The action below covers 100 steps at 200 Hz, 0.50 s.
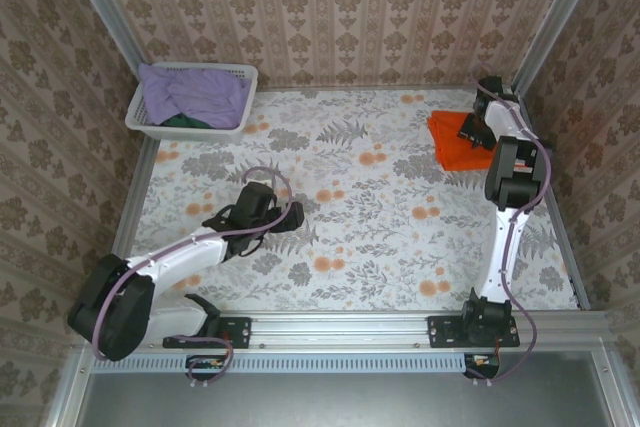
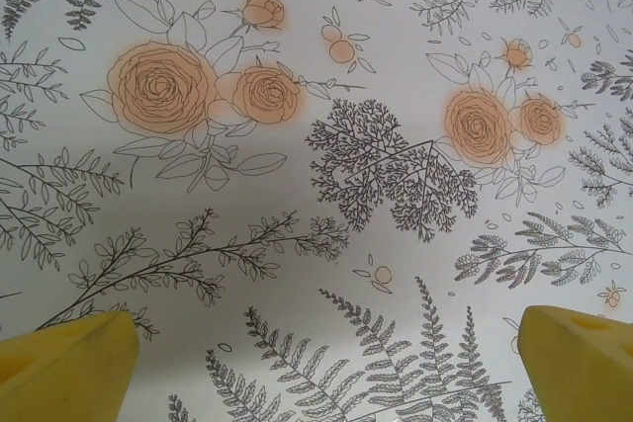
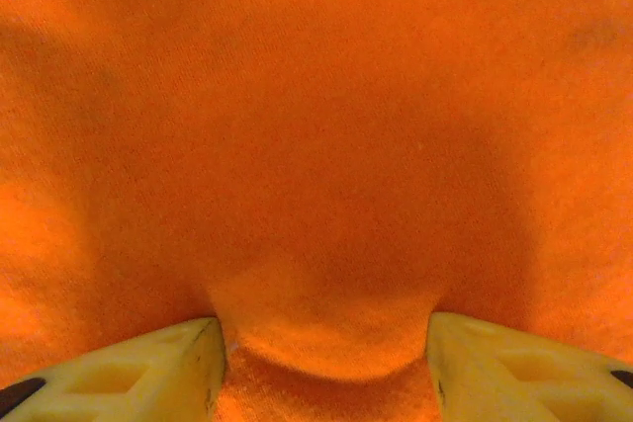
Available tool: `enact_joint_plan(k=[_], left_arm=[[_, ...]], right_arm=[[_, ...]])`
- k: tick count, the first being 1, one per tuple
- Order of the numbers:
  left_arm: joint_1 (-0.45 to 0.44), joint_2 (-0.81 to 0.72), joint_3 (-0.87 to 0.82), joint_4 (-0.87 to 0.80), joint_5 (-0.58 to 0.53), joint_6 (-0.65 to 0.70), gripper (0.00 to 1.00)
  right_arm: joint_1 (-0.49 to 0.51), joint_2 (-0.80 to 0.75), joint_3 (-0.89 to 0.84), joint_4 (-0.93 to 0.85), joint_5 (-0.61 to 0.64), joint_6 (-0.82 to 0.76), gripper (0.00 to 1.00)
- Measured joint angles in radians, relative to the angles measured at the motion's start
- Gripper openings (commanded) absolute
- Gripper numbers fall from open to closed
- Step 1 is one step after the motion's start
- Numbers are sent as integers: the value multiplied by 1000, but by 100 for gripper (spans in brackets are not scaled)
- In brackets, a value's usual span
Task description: Fold and stack the t-shirts
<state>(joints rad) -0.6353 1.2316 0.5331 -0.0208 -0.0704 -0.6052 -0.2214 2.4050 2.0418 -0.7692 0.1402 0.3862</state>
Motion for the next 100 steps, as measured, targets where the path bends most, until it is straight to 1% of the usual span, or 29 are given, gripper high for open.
enact_joint_plan(k=[22, 54, 68, 100], left_arm=[[0, 11, 2, 0, 0, 1, 100], [0, 37, 13, 0, 0, 3, 100], [0, 46, 16, 0, 0, 5, 100], [0, 68, 23, 0, 1, 8, 100]], right_arm=[[-3, 76, 148, -36, -15, 0, 55], [-3, 229, 400, -109, -35, -7, 55], [-3, 251, 447, -122, -50, -7, 55], [-3, 283, 499, -122, -90, 19, 56]])
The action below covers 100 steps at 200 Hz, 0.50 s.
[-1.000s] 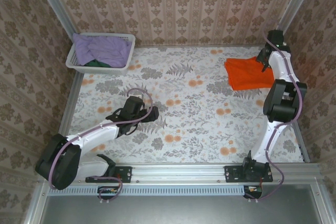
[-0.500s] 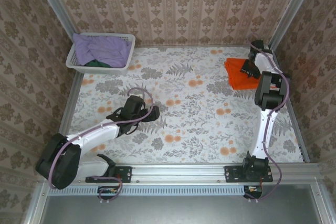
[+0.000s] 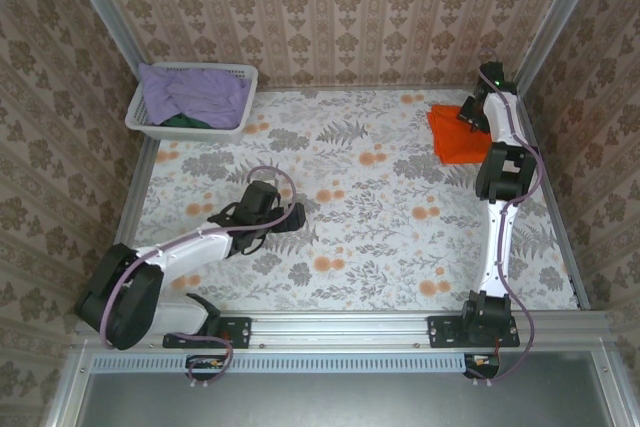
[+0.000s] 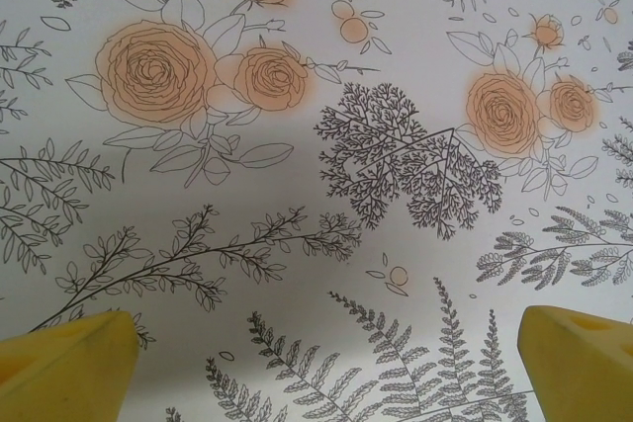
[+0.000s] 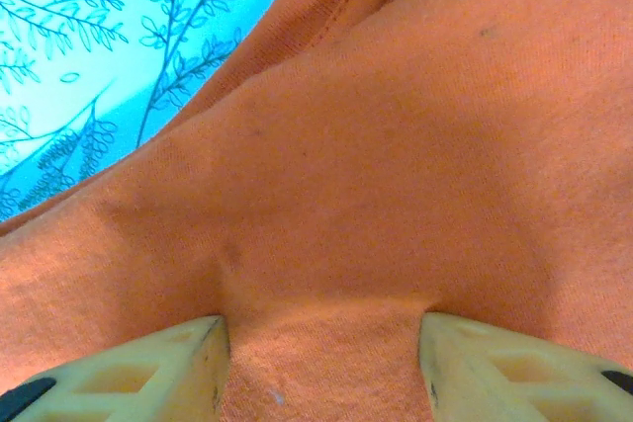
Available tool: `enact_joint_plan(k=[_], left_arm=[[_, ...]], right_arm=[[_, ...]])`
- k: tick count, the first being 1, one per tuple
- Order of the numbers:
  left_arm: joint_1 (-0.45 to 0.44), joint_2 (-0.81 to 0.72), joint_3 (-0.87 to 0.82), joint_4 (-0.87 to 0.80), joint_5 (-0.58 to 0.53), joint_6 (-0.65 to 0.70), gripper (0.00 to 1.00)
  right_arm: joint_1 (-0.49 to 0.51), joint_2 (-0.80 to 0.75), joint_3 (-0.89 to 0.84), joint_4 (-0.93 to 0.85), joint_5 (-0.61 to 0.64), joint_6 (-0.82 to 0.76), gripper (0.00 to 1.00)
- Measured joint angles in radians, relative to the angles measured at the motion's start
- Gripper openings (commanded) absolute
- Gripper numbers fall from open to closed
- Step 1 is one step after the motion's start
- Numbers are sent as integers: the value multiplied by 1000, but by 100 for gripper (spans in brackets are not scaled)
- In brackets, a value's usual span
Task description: Fold and stack the t-shirts
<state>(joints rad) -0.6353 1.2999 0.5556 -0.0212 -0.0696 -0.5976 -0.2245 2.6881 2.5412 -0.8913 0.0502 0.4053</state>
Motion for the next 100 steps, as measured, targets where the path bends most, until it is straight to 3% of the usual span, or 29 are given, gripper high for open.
enact_joint_plan(k=[51, 100], left_arm=[[-1, 10, 9, 0, 7, 2, 100], [-1, 10, 10, 0, 19, 24, 100]], right_arm=[[0, 42, 62, 65, -66, 83, 59], [0, 50, 87, 116, -91, 160, 70]])
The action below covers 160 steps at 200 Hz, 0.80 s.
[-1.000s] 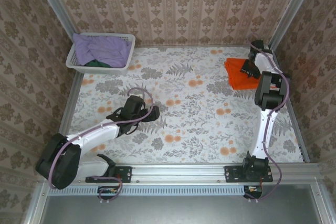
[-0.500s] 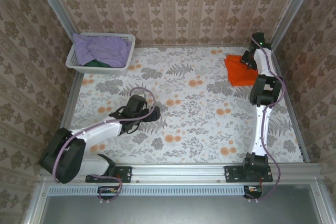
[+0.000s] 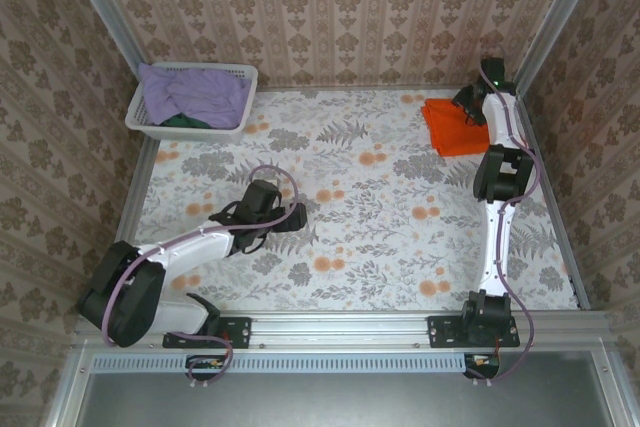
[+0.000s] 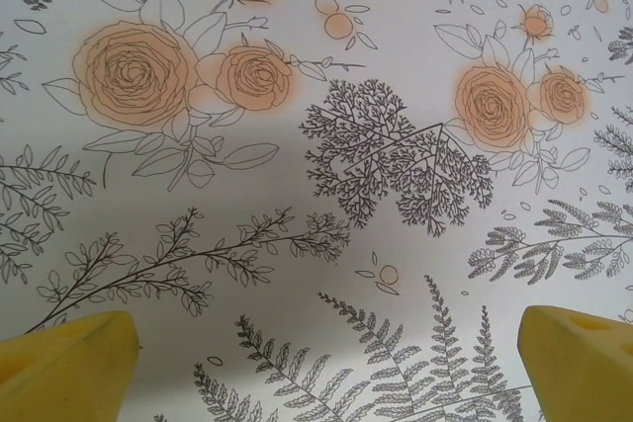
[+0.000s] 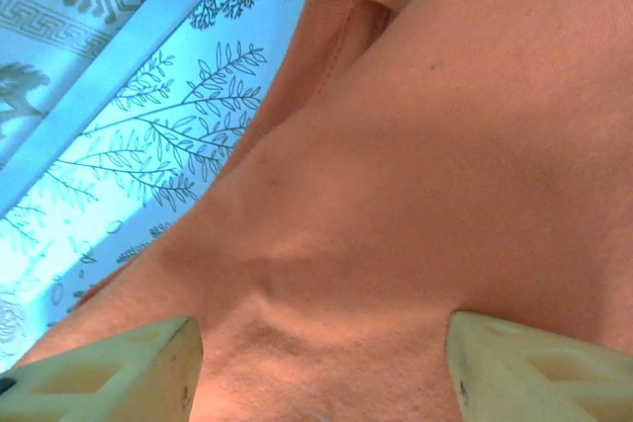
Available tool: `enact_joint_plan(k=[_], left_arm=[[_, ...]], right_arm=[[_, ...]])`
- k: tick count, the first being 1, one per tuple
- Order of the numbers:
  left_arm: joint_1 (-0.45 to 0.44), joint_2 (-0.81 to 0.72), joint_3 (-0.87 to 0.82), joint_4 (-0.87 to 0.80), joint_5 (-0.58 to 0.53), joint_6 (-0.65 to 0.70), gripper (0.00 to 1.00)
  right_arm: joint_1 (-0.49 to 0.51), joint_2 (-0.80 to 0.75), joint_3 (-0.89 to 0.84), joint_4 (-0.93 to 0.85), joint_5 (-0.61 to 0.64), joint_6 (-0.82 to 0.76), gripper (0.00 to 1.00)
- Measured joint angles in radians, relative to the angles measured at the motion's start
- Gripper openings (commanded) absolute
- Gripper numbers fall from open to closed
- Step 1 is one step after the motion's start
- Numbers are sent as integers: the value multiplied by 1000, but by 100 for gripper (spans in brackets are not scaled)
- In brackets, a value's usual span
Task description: Fold and stack the t-shirts
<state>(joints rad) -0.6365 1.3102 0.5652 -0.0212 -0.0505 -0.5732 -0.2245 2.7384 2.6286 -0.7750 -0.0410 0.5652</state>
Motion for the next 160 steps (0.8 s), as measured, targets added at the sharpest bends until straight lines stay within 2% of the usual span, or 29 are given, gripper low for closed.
enact_joint_plan(k=[20, 46, 85, 99, 122, 126, 129, 132, 148, 160], left_arm=[[-4, 0, 2, 0, 2, 11, 100], [-15, -3, 12, -8, 0, 23, 100], [-91, -65, 77, -87, -73, 26, 100], [-132, -105, 115, -125, -116, 28, 100], [-188, -171, 215, -208, -206, 33, 100], [-194, -180, 231, -220, -219, 35, 100], [-197, -188, 245, -229, -229, 37, 100], [-202, -197, 261, -241, -241, 41, 100], [-208, -238, 340, -288, -293, 67, 100], [-207, -263, 395, -308, -335, 101, 100]], right_arm=[[0, -69, -101, 38, -12, 19, 72], [1, -293, -389, 130, -37, 45, 74], [16, -786, -920, 405, -73, 76, 76], [36, -985, -1127, 512, -68, 73, 83], [126, -1291, -1427, 624, 26, 6, 86], [148, -1332, -1468, 641, 43, -8, 88], [164, -1367, -1499, 653, 54, -18, 97], [185, -1406, -1537, 670, 71, -34, 99], [269, -1576, -1692, 729, 111, -83, 100], [295, -1685, -1790, 763, 138, -101, 100]])
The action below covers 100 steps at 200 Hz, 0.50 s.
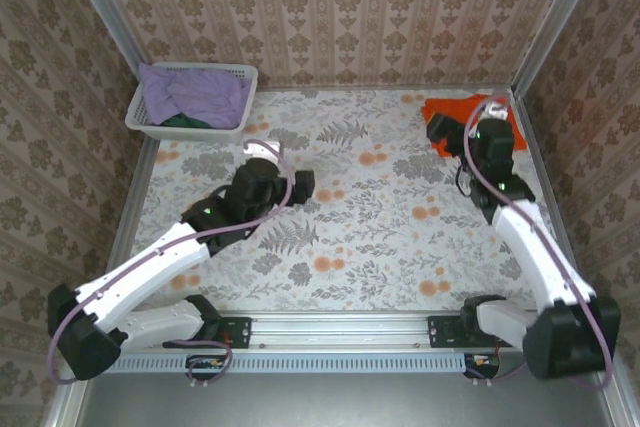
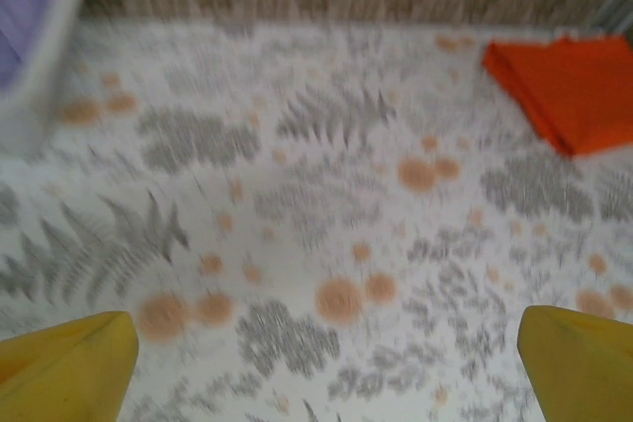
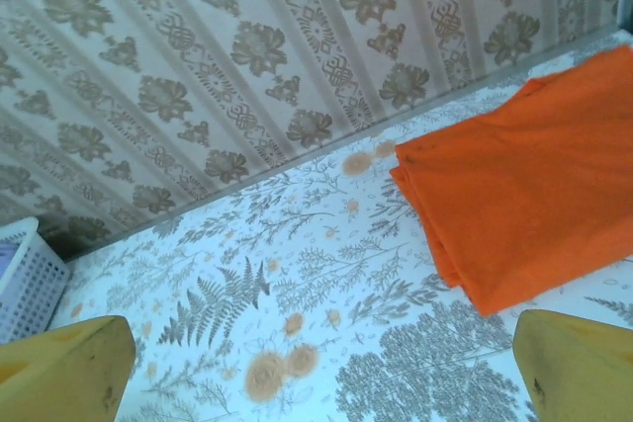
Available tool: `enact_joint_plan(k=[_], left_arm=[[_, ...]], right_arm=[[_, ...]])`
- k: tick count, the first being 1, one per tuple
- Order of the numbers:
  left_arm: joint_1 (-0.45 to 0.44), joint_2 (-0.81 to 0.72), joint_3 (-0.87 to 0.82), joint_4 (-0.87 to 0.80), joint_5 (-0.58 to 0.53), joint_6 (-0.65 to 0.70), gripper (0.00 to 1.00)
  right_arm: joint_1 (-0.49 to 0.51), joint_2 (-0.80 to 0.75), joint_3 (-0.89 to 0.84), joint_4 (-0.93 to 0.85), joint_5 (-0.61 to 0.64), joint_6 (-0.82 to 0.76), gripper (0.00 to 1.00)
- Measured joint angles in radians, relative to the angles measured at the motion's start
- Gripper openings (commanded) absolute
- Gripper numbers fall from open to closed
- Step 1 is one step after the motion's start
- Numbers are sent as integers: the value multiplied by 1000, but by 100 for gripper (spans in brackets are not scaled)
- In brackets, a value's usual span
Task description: Fold and stack the t-shirts
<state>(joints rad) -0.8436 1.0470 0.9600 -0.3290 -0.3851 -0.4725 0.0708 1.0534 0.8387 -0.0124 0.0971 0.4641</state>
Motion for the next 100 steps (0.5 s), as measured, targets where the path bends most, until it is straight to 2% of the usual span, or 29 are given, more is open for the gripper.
enact_joint_plan(k=[20, 34, 67, 100], left_arm=[[34, -44, 70, -8, -54, 64, 100], [113, -79, 90, 3, -61, 103, 100], [457, -147, 5, 145, -27, 159, 100], [779, -109, -173, 254, 53, 174, 100]], right_arm=[[9, -132, -121, 48, 60, -22, 99], [13, -179, -183, 81, 110, -39, 100], [13, -135, -272, 177, 207, -98, 100], [13, 58, -277, 269, 221, -202, 100]])
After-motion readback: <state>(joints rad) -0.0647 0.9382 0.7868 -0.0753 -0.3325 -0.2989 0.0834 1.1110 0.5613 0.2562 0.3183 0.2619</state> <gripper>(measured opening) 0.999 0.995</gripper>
